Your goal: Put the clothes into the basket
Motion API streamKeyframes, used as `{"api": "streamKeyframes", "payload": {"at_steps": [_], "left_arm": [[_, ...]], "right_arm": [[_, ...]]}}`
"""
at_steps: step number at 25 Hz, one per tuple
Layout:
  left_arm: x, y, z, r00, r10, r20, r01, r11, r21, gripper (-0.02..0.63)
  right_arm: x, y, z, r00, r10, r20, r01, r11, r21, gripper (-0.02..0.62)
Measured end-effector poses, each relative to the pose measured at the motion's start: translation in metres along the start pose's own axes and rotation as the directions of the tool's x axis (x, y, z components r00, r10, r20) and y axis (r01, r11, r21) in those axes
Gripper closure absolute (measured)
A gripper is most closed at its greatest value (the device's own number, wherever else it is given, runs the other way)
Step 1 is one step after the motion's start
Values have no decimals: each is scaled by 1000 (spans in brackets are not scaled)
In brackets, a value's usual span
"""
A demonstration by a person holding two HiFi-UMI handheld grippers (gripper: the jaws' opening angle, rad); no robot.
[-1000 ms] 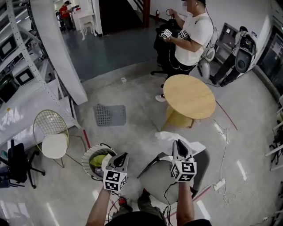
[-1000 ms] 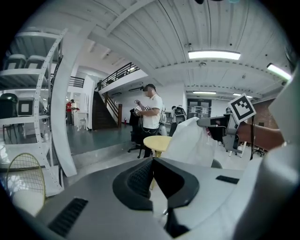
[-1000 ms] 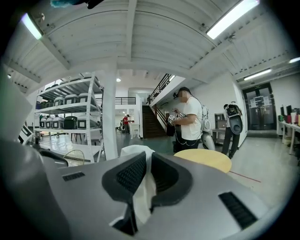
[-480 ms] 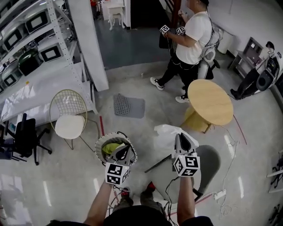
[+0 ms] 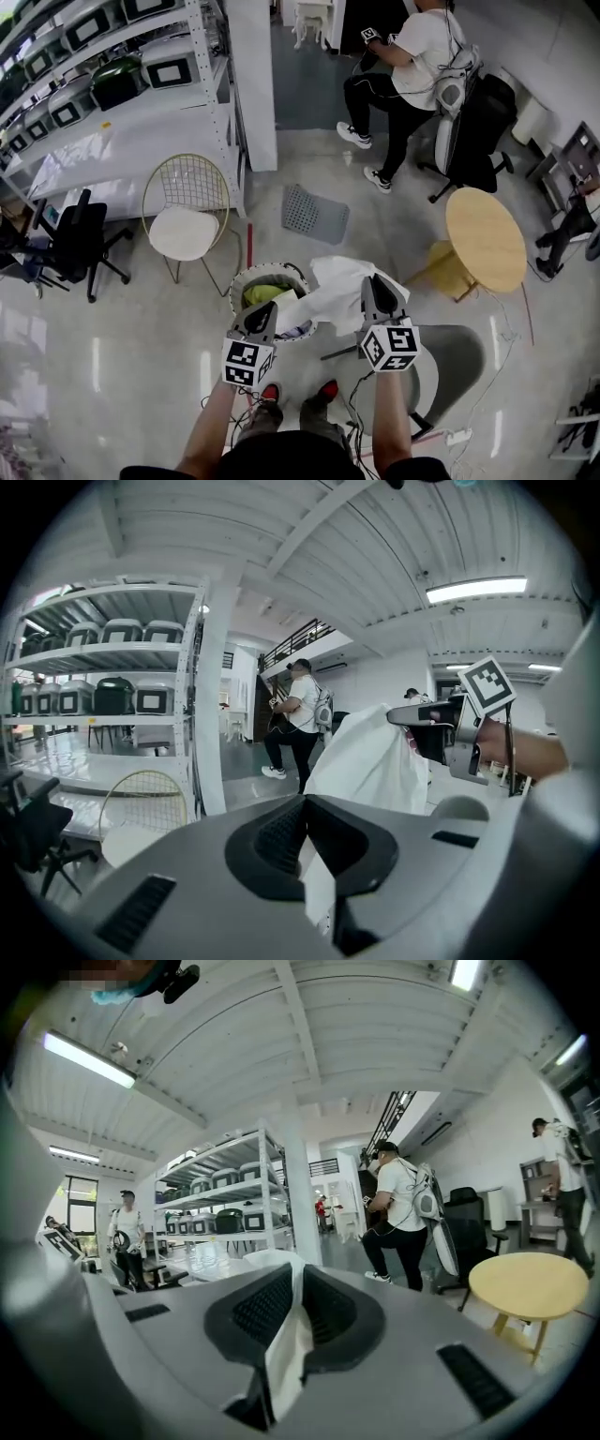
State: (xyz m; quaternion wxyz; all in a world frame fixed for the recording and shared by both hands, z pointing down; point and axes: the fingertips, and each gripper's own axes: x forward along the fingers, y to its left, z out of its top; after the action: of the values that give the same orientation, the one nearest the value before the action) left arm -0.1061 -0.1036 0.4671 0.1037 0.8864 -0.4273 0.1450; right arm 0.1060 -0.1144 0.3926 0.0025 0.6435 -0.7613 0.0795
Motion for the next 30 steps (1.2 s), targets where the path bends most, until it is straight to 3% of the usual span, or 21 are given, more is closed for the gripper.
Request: {"api": "streamKeyframes", "payload": {"at_steps": [6, 11, 30], "left_arm": [[-28, 46, -23, 996, 91, -21, -92, 994, -50, 600], [-45, 81, -44, 989, 141, -48, -145, 985, -91, 599], [-29, 141, -127, 967, 198, -159, -226, 957, -181, 600]], "right_arm": [[43, 70, -19, 991, 126, -34, -127, 992, -6, 540], [70, 104, -41, 981, 177, -83, -179, 984, -9, 540], [138, 139, -174, 929, 242, -281, -238, 970, 50, 540]]}}
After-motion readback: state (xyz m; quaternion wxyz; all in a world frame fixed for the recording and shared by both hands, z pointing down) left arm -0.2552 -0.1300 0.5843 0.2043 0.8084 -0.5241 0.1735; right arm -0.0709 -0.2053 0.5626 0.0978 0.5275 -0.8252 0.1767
